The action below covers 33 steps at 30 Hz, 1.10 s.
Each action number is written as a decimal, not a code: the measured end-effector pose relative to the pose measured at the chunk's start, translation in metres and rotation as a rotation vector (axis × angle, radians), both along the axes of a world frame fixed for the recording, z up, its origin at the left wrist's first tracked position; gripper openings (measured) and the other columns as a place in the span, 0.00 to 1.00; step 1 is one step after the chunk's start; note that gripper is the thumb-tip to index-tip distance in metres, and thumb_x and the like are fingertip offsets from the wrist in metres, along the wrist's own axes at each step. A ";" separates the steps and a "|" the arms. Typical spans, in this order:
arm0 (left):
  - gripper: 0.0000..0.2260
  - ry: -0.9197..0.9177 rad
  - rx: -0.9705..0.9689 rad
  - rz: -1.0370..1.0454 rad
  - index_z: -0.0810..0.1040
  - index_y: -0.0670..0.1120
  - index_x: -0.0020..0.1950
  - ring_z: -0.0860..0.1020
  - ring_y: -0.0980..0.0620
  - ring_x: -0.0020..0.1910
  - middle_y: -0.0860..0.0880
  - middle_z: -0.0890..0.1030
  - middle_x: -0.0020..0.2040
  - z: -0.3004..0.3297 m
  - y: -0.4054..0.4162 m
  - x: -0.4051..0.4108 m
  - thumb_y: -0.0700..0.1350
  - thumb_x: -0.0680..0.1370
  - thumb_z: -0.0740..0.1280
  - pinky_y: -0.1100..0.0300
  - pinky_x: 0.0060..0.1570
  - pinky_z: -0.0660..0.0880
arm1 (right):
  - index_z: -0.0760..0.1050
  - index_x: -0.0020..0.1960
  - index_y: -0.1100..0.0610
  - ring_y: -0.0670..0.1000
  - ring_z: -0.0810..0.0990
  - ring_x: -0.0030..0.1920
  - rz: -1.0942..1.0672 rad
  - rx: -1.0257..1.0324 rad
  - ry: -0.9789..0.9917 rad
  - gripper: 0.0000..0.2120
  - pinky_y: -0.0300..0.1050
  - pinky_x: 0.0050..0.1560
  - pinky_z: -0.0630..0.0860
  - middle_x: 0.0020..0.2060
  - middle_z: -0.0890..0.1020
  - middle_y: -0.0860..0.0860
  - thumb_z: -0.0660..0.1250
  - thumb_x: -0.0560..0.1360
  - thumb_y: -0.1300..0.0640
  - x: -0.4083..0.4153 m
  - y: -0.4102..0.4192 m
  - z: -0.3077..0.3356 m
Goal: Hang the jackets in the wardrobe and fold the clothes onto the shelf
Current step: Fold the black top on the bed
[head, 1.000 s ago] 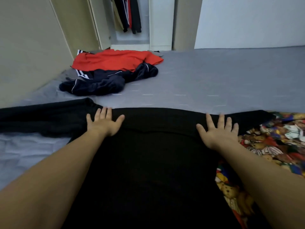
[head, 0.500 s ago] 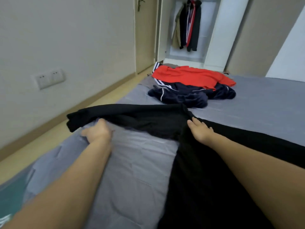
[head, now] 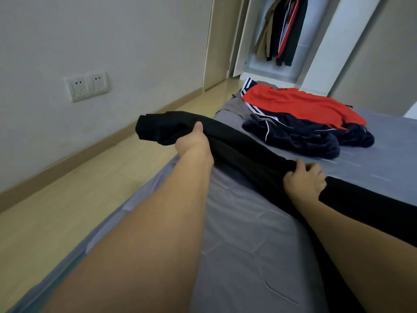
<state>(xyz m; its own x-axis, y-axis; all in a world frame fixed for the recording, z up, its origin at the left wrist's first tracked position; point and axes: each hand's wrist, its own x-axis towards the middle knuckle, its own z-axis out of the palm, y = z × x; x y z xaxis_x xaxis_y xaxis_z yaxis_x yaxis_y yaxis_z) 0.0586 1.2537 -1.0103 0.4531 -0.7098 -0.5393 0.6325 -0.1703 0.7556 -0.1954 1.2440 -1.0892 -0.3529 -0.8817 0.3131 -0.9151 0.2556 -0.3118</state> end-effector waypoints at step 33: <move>0.06 -1.865 -0.444 -1.269 0.76 0.49 0.43 0.76 0.46 0.48 0.48 0.77 0.52 0.012 0.111 -0.373 0.43 0.73 0.60 0.50 0.51 0.76 | 0.63 0.74 0.61 0.59 0.77 0.56 -0.272 0.314 -1.481 0.44 0.52 0.43 0.73 0.60 0.77 0.59 0.55 0.73 0.28 -0.405 0.209 0.098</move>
<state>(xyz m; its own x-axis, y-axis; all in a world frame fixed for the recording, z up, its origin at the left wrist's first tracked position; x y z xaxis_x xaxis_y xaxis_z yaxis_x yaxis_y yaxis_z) -0.3145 1.3644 -0.9981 -0.5203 -0.8539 0.0125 -0.8198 0.5035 0.2728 -0.6008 1.4527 -0.9917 -0.3264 -0.7020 -0.6330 0.2408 0.5858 -0.7739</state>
